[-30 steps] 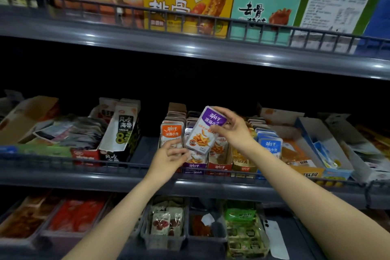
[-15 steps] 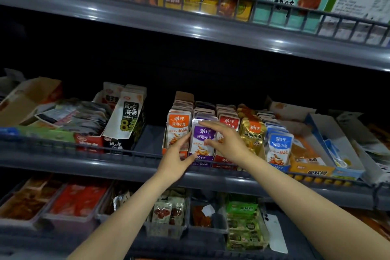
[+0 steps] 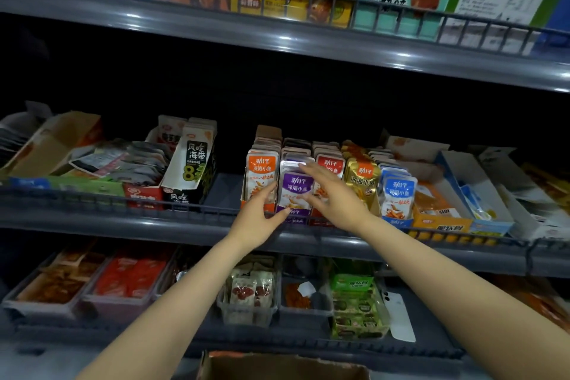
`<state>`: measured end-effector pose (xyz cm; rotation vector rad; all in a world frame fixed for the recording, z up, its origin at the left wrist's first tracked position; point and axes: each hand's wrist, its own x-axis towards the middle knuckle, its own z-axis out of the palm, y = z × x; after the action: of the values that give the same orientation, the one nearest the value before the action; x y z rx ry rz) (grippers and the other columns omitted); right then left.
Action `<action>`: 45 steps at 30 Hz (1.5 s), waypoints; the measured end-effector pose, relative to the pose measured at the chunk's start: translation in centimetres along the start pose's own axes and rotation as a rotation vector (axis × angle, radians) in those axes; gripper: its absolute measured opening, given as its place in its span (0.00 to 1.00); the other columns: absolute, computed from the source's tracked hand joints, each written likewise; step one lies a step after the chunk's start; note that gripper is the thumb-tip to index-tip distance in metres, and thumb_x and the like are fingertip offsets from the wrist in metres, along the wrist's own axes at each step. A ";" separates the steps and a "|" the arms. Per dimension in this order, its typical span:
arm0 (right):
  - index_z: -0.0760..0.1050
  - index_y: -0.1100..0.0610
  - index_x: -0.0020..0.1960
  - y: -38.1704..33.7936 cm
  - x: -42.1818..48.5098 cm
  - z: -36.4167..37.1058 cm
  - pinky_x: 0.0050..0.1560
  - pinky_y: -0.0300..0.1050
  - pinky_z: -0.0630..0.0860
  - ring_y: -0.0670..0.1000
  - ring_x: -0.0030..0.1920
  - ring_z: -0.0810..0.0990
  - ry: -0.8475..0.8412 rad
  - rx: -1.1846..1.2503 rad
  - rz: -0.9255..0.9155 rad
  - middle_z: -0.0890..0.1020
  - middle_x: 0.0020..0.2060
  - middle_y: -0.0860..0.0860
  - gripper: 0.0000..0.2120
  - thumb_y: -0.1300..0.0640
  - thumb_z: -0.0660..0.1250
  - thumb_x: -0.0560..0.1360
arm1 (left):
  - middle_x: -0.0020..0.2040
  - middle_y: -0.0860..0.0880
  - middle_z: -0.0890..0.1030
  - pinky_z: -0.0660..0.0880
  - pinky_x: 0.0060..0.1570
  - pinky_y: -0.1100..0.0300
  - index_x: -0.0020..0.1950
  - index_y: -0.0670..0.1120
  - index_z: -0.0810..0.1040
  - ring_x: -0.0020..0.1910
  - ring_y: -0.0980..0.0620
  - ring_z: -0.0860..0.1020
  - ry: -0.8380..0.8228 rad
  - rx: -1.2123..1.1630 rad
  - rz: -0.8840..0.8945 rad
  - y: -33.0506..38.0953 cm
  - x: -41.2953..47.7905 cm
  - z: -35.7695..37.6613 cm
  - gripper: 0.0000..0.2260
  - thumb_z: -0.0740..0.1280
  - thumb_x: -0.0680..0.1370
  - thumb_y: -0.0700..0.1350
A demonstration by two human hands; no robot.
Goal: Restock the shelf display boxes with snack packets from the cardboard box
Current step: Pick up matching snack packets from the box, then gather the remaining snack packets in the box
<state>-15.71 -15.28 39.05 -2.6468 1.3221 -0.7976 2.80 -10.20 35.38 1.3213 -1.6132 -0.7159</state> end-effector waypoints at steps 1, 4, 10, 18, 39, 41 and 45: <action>0.57 0.47 0.75 -0.2 -0.8 -0.2 0.73 0.43 0.56 0.46 0.75 0.56 0.006 0.002 0.003 0.60 0.75 0.47 0.29 0.49 0.63 0.78 | 0.68 0.56 0.68 0.65 0.64 0.61 0.75 0.50 0.60 0.67 0.58 0.66 0.008 0.021 0.004 -0.1 -0.7 -0.2 0.29 0.68 0.77 0.49; 0.57 0.46 0.75 -0.5 -4.2 0.0 0.72 0.40 0.54 0.45 0.75 0.55 -0.013 0.028 0.016 0.58 0.75 0.45 0.29 0.49 0.63 0.78 | 0.72 0.55 0.66 0.65 0.68 0.57 0.75 0.53 0.60 0.71 0.55 0.64 0.015 0.134 0.025 -0.7 -3.3 -0.2 0.29 0.66 0.77 0.54; 0.57 0.44 0.75 0.3 -12.6 4.3 0.70 0.40 0.59 0.43 0.74 0.57 -0.114 0.071 0.090 0.55 0.75 0.41 0.29 0.47 0.63 0.77 | 0.74 0.52 0.64 0.63 0.69 0.56 0.76 0.52 0.59 0.73 0.53 0.60 -0.098 0.405 -0.005 -5.3 -9.1 1.4 0.29 0.63 0.78 0.58; 0.56 0.45 0.75 3.4 -23.0 14.5 0.68 0.44 0.67 0.47 0.74 0.59 -0.371 0.090 0.286 0.53 0.76 0.42 0.29 0.47 0.63 0.78 | 0.75 0.51 0.61 0.62 0.70 0.53 0.77 0.51 0.57 0.74 0.50 0.60 -0.394 0.666 -0.145 -15.1 -15.8 5.8 0.31 0.58 0.78 0.63; 0.63 0.61 0.72 7.6 -37.8 33.6 0.70 0.46 0.61 0.58 0.70 0.66 -0.796 0.331 1.001 0.67 0.70 0.58 0.28 0.56 0.69 0.75 | 0.74 0.47 0.66 0.62 0.67 0.57 0.74 0.47 0.63 0.71 0.46 0.65 -0.738 0.459 -0.874 -31.6 -25.6 15.8 0.25 0.61 0.79 0.56; 0.61 0.62 0.72 7.8 -38.7 34.9 0.67 0.44 0.66 0.57 0.68 0.67 -0.803 0.376 1.126 0.67 0.70 0.60 0.29 0.60 0.68 0.75 | 0.75 0.47 0.63 0.60 0.70 0.56 0.76 0.47 0.60 0.73 0.46 0.62 -0.748 0.436 -0.962 -33.0 -26.2 16.6 0.28 0.60 0.79 0.58; 0.65 0.73 0.65 7.6 -39.4 37.4 0.56 0.39 0.72 0.60 0.62 0.73 -0.788 0.364 1.208 0.74 0.62 0.64 0.21 0.71 0.65 0.74 | 0.72 0.44 0.68 0.63 0.67 0.56 0.73 0.44 0.65 0.70 0.45 0.67 -0.725 0.382 -1.072 -34.6 -27.0 18.1 0.26 0.60 0.80 0.57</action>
<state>-22.57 4.23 -11.80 -1.1889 1.8014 0.1668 2.22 4.81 -9.66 2.4410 -1.5076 -1.7332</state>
